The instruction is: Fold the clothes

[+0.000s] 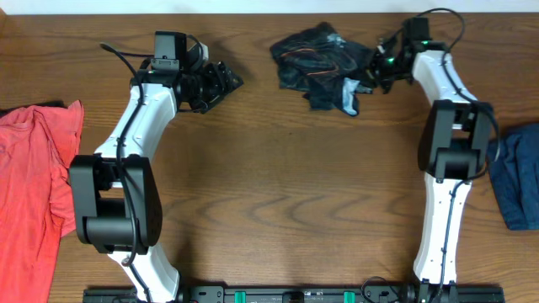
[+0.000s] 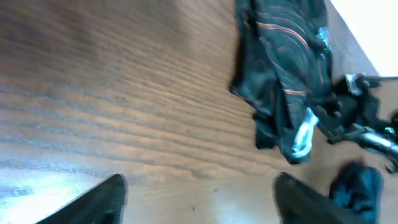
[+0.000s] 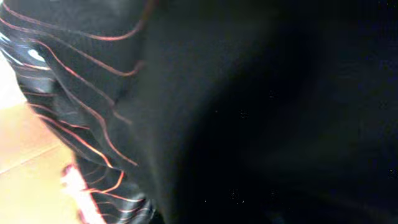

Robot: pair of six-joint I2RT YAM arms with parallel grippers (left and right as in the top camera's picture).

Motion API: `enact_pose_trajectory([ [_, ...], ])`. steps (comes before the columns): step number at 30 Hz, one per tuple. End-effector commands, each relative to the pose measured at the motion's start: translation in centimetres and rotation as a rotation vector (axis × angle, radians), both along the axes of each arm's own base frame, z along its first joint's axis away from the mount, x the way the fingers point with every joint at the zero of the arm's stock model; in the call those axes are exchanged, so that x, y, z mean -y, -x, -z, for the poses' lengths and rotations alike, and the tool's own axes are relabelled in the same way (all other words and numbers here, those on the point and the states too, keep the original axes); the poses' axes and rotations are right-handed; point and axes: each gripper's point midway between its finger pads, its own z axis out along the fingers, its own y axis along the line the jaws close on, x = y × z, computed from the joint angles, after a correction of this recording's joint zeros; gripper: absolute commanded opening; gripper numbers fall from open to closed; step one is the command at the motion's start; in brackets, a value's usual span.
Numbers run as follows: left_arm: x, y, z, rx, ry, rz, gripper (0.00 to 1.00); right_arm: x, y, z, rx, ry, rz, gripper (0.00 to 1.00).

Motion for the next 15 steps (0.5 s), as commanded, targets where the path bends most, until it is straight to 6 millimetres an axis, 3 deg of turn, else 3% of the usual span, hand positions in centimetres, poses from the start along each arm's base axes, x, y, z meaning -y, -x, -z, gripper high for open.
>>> enact_pose_trajectory([
  [1, 1.1, -0.6, 1.4, 0.038, -0.087, 0.031, 0.87, 4.8, 1.9, 4.2, -0.05, 0.258, -0.031, 0.01],
  [4, 3.3, -1.4, 2.0, 0.087, -0.082, 0.075, 0.94, 5.0, 3.1, 4.4, -0.077, 0.261, -0.073, 0.05],
  [6, 4.8, -1.9, 2.8, 0.108, -0.072, 0.093, 0.94, 4.9, 3.9, 4.5, -0.104, 0.261, -0.088, 0.61],
  [7, 5.3, -2.1, 3.3, 0.108, -0.068, 0.09, 0.94, 4.9, 4.2, 4.5, -0.114, 0.26, -0.095, 0.93],
  [8, 5.7, -2.3, 3.9, 0.099, -0.067, 0.079, 0.94, 4.8, 4.4, 4.5, -0.123, 0.259, -0.1, 0.99],
  [11, 6.4, -2.5, 5.8, 0.05, -0.033, 0.042, 0.94, 4.9, 4.1, 3.5, -0.103, 0.266, -0.096, 0.99],
  [15, 6.9, -2.2, 6.5, 0.016, 0.005, 0.041, 0.92, 5.0, 1.9, -1.0, 0.04, 0.292, -0.096, 0.99],
])
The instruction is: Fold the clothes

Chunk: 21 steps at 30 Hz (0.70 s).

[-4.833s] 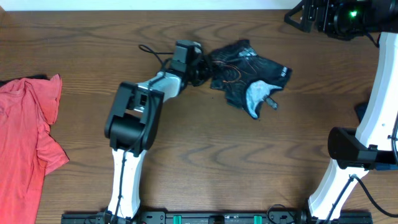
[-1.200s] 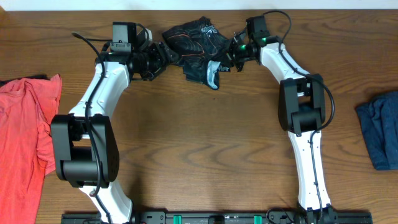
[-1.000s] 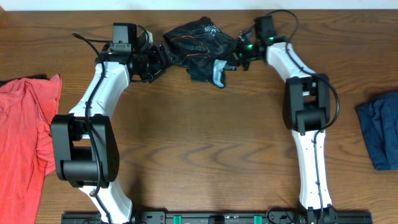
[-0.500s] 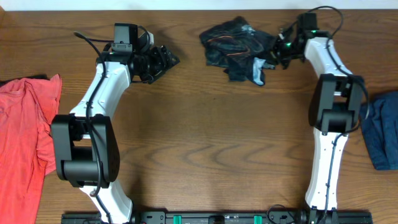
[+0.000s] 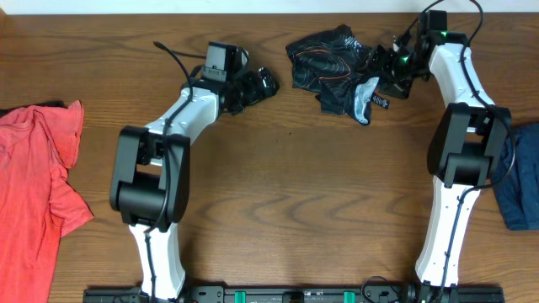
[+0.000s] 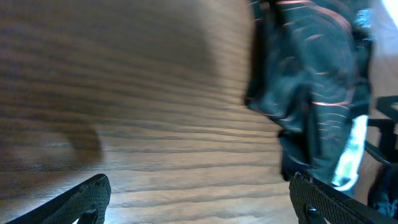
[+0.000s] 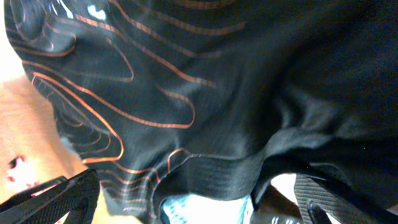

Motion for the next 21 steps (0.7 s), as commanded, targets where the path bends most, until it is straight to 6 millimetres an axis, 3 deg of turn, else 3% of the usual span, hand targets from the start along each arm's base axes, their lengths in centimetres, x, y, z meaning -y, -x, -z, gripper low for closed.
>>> enact_pose_trajectory([
  [1, -0.1, -0.2, -0.3, -0.013, 0.035, -0.026, 0.89, 2.1, -0.2, 0.3, 0.038, 0.144, -0.005, 0.95],
  [2, 0.2, -0.3, -0.6, -0.005, 0.051, -0.016, 0.87, 1.9, -0.7, -1.2, 0.085, 0.142, -0.017, 0.79],
  [4, 0.7, -0.4, -1.2, 0.013, 0.08, 0.003, 0.75, 0.9, -1.4, -3.4, 0.153, 0.113, -0.043, 0.01],
  [6, 1.0, -0.6, -1.6, 0.028, 0.102, 0.019, 0.59, -0.7, -1.7, -4.5, 0.198, 0.071, -0.088, 0.01],
  [9, 1.3, -0.3, -2.0, 0.029, 0.119, 0.039, 0.53, -3.8, -1.6, -5.1, 0.266, 0.041, -0.213, 0.01],
  [12, 1.3, -0.3, -2.3, 0.031, 0.119, 0.043, 0.35, -6.0, -2.0, -5.5, 0.309, 0.069, -0.255, 0.01],
  [13, 1.3, -0.3, -2.4, 0.039, 0.115, 0.05, 0.33, -6.6, -2.2, -5.7, 0.317, 0.068, -0.251, 0.01],
  [15, 1.3, -0.3, -2.5, 0.046, 0.112, 0.055, 0.33, -8.0, -2.8, -6.3, 0.347, 0.053, -0.246, 0.01],
  [16, 1.3, -0.3, -2.5, 0.047, 0.113, 0.055, 0.4, -8.5, -3.0, -6.5, 0.351, 0.05, -0.237, 0.02],
  [17, 1.3, -0.3, -2.5, 0.047, 0.113, 0.055, 0.52, -8.8, -3.1, -6.5, 0.344, 0.05, -0.212, 0.29],
  [18, 1.3, -0.3, -2.6, 0.047, 0.113, 0.055, 0.55, -8.7, -3.2, -6.4, 0.326, 0.057, -0.18, 0.56],
  [19, 1.3, -0.3, -2.6, 0.047, 0.113, 0.055, 0.55, -8.4, -3.3, -6.1, 0.306, 0.07, -0.145, 0.62],
  [20, 1.3, -0.3, -2.6, 0.048, 0.113, 0.055, 0.55, -8.0, -3.4, -5.9, 0.29, 0.086, -0.117, 0.6],
  [21, 1.3, -0.3, -2.6, 0.048, 0.113, 0.055, 0.55, -7.6, -3.3, -5.7, 0.268, 0.099, -0.084, 0.35],
])
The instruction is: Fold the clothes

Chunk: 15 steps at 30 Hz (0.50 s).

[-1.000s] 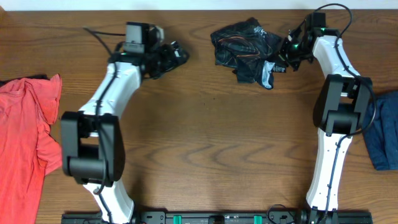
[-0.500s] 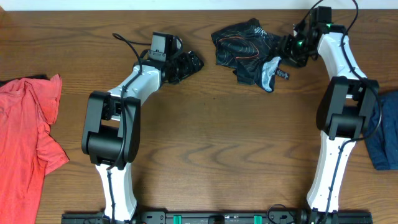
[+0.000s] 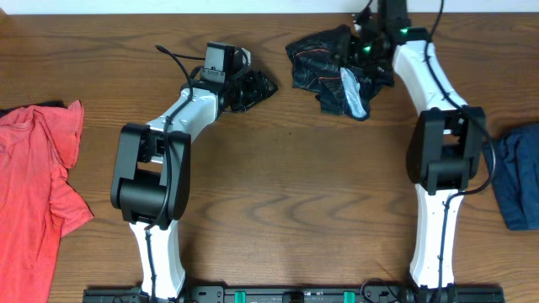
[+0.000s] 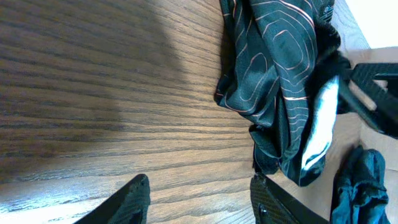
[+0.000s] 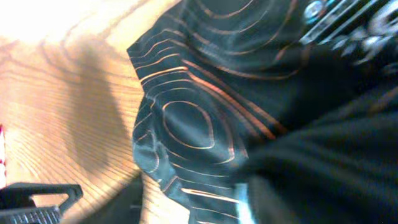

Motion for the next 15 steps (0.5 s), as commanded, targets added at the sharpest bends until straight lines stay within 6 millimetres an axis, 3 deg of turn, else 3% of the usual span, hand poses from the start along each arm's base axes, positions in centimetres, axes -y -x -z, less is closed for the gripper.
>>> enact_pose_trajectory([
  [1, -0.1, -0.2, -1.5, 0.038, 0.005, 0.011, 0.55, 2.4, -0.4, -1.2, -0.047, 0.024, 0.175, 0.05],
  [2, -0.2, -0.2, -1.5, 0.038, 0.005, 0.01, 0.55, 2.9, -0.3, -1.0, -0.07, 0.022, 0.212, 0.01],
  [4, -0.3, -0.3, -1.5, 0.037, 0.005, 0.008, 0.55, 3.6, -0.4, -1.1, -0.081, 0.002, 0.227, 0.14],
  [6, -0.4, -0.3, -1.5, 0.038, 0.005, 0.006, 0.56, 3.9, -0.5, -1.4, -0.076, -0.016, 0.225, 0.19],
  [8, -0.6, -0.5, -1.6, 0.039, 0.005, 0.0, 0.56, 4.7, -0.6, -2.2, -0.07, -0.023, 0.251, 0.01],
  [12, -1.7, -0.9, -1.2, 0.055, -0.034, -0.013, 0.56, 6.2, -1.2, -4.6, -0.032, -0.022, 0.325, 0.01],
  [15, -3.2, -1.0, -0.9, 0.034, -0.04, -0.042, 0.56, 6.2, -1.9, -7.1, 0.036, -0.041, 0.331, 0.01],
])
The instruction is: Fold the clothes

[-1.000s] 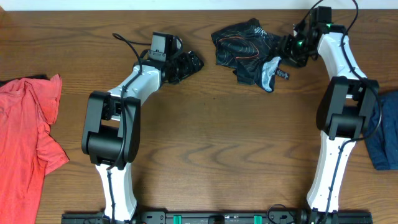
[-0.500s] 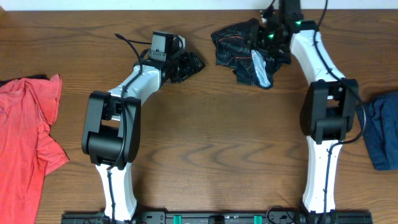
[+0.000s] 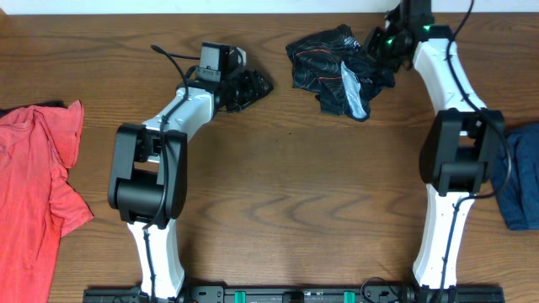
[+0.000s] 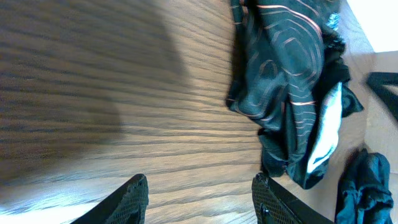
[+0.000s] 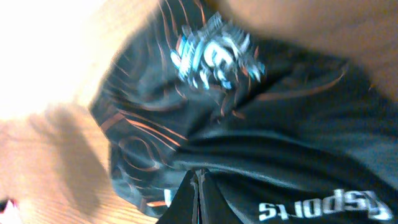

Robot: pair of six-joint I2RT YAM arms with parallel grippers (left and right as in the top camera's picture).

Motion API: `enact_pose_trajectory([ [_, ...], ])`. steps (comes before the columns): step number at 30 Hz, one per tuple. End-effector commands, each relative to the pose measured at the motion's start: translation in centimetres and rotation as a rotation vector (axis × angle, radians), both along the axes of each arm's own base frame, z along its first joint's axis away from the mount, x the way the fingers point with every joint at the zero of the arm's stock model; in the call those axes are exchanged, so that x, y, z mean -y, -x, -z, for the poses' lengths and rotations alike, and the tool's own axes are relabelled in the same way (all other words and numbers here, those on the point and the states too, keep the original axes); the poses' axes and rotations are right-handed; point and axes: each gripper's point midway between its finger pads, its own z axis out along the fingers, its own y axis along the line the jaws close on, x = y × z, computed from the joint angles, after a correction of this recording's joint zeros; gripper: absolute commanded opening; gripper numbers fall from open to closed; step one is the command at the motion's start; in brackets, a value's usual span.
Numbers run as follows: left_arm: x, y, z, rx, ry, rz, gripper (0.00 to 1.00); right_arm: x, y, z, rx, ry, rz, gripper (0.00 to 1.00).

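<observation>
Crumpled black shorts with orange contour lines and a pale blue inner patch lie at the table's far middle. They also show in the left wrist view and fill the right wrist view. My right gripper is at their right edge, its jaws pressed together on a fold of the fabric. My left gripper stands open over bare wood, a short way left of the shorts and apart from them.
A red shirt lies spread at the left edge. A blue garment lies at the right edge and also shows in the left wrist view. The wooden table runs toward the front. The far table edge is just behind the shorts.
My right gripper has moved from over the top of the shorts to their right edge and now is shut on the fabric. The left gripper stays open, barely shifted.
At first my left gripper was well left of the shorts and my right gripper was against their right side. Then the left gripper was closer, open, and the right was open at the fabric. Later the right hung over the shorts; now it pinches their right edge.
</observation>
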Motion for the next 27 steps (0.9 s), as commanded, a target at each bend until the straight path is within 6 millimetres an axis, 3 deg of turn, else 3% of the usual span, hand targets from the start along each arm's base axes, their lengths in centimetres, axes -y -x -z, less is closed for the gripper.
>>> enact_pose_trajectory([
  [1, -2.5, -0.8, -1.1, 0.025, -0.024, -0.039, 0.56, -0.3, -0.8, -6.1, 0.116, -0.025, 0.042, 0.01],
  [7, -5.4, 0.0, -0.1, -0.055, -0.021, -0.078, 0.56, -4.0, -1.5, -10.5, 0.196, -0.157, -0.012, 0.01],
  [13, -5.2, 0.2, -0.8, -0.05, 0.031, -0.042, 0.56, -7.4, -1.3, -10.7, 0.203, -0.188, -0.048, 0.01],
  [16, -4.5, 0.6, -1.1, -0.041, 0.056, 0.003, 0.56, -9.3, -0.7, -8.8, 0.164, -0.159, -0.076, 0.01],
  [20, -3.7, 1.0, -1.7, -0.044, 0.109, 0.04, 0.56, -11.6, 0.2, -4.5, 0.073, -0.131, -0.105, 0.01],
  [27, -2.2, 2.0, -3.1, -0.054, 0.215, 0.111, 0.55, -13.1, 0.7, 3.3, -0.049, -0.117, -0.125, 0.01],
])
